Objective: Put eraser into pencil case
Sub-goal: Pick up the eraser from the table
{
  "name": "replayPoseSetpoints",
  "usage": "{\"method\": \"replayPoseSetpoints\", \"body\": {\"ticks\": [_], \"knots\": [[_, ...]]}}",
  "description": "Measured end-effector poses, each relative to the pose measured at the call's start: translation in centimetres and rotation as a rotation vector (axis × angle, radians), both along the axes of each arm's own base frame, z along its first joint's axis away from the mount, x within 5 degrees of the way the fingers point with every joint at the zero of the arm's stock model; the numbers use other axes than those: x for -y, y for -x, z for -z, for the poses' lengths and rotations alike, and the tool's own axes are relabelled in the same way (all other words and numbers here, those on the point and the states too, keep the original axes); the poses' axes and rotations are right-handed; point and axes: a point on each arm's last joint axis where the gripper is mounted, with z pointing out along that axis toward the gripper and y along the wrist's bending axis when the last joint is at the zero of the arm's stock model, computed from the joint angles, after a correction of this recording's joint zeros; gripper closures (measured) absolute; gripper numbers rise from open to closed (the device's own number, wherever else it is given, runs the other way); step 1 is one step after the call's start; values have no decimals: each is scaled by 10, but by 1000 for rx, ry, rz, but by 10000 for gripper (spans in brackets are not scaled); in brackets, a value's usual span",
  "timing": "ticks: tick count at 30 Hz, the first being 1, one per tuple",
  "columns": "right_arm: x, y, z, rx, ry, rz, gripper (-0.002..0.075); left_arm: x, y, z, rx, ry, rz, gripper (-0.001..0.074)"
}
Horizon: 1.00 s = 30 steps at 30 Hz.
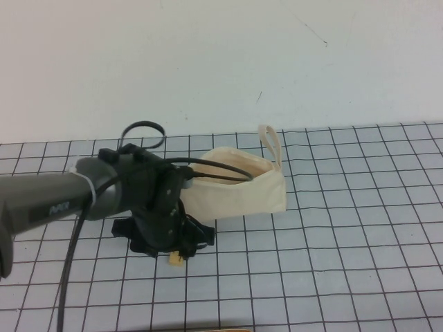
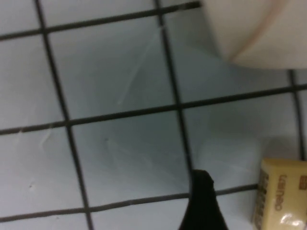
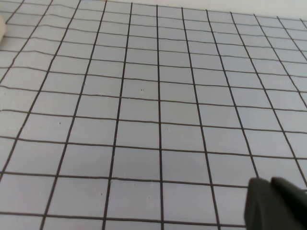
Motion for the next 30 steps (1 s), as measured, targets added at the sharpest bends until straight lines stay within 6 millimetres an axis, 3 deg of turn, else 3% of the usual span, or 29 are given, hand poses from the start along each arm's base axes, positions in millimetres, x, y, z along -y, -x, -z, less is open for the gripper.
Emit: {"method": "replayPoseSetpoints", "body": {"ticks": [9, 14, 22, 27, 30], "knots": [[0, 0, 0, 0, 0, 0, 727, -5, -2, 2, -38, 49, 11, 422], [0, 0, 0, 0, 0, 0, 727, -6, -1, 3, -52, 39, 43, 549], [0, 0, 0, 0, 0, 0, 727, -6, 5, -4, -160, -14, 107, 549], [0, 0, 0, 0, 0, 0, 727, 5, 15, -38, -167, -16, 201, 549], [0, 0, 0, 0, 0, 0, 727, 7, 15, -80, -58, 35, 220, 549]]}}
